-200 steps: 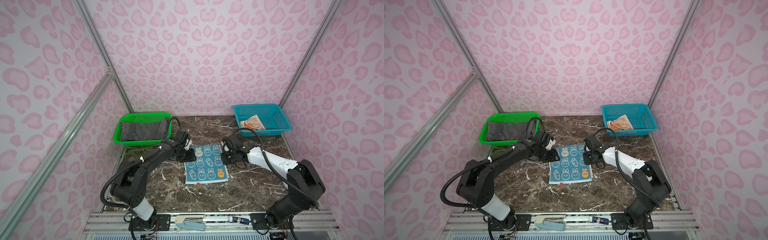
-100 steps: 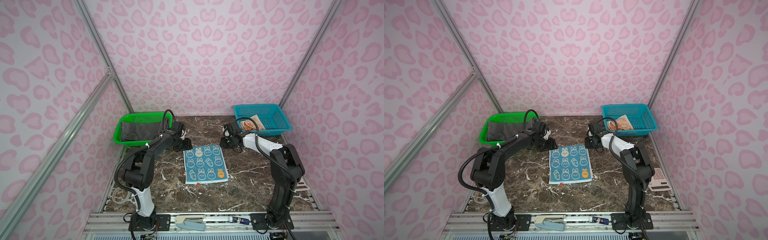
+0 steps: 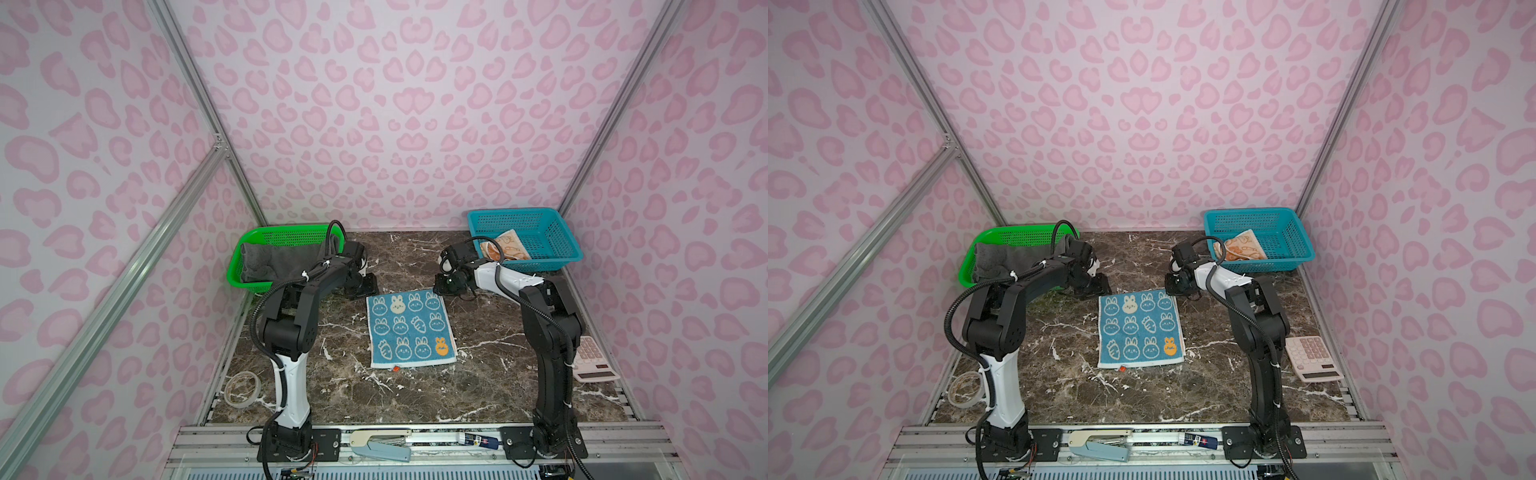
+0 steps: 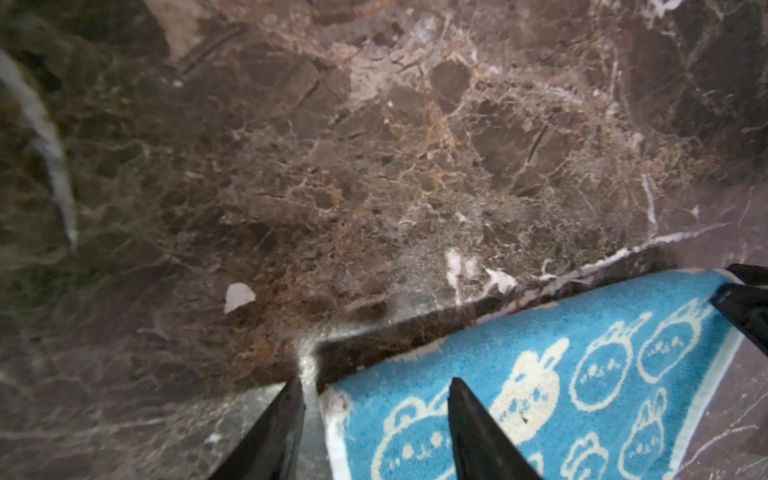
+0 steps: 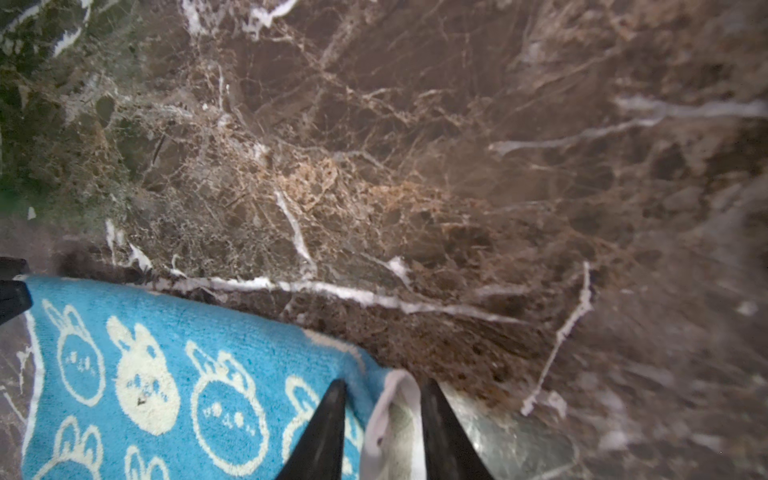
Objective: Fold and stack the towels
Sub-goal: 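Move both grippers to the blue towel's edge farthest from the robot and grasp it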
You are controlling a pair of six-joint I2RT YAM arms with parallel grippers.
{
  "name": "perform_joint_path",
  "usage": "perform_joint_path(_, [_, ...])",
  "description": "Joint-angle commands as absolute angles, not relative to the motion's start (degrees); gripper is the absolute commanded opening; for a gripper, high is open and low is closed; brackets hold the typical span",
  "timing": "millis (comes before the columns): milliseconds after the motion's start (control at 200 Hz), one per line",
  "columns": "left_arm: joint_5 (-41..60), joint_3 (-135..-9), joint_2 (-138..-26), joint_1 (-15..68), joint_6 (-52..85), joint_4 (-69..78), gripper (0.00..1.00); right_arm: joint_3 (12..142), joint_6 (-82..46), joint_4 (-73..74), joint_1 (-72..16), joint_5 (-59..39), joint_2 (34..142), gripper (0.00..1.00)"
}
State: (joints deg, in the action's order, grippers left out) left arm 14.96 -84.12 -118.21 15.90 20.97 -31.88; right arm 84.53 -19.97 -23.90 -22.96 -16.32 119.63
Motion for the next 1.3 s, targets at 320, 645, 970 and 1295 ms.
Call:
perform_joint_path(320, [15.30, -84.63, -119.53, 15.49, 21.88, -30.76, 0.30, 84.64, -20.61, -24.09, -22.94, -16.37, 121.21, 0.18])
perform_joint_path(645, [16.70, -85.65, -119.88, 15.25, 22.77, -29.15, 0.06, 86.83, -19.66, -24.80, -22.58, -14.98, 121.05, 0.22])
perform_joint_path(970, [17.14, -85.60, -120.76, 15.12, 22.64, -29.22, 0.04, 87.35, -19.64, -24.29, -22.18, -15.07, 121.54, 0.15])
perform_joint_path(1295, [18.70, -86.19, -119.48, 15.16, 22.00, -28.20, 0.03, 86.86, -19.42, -23.47, -22.06, -15.44, 120.59, 0.00])
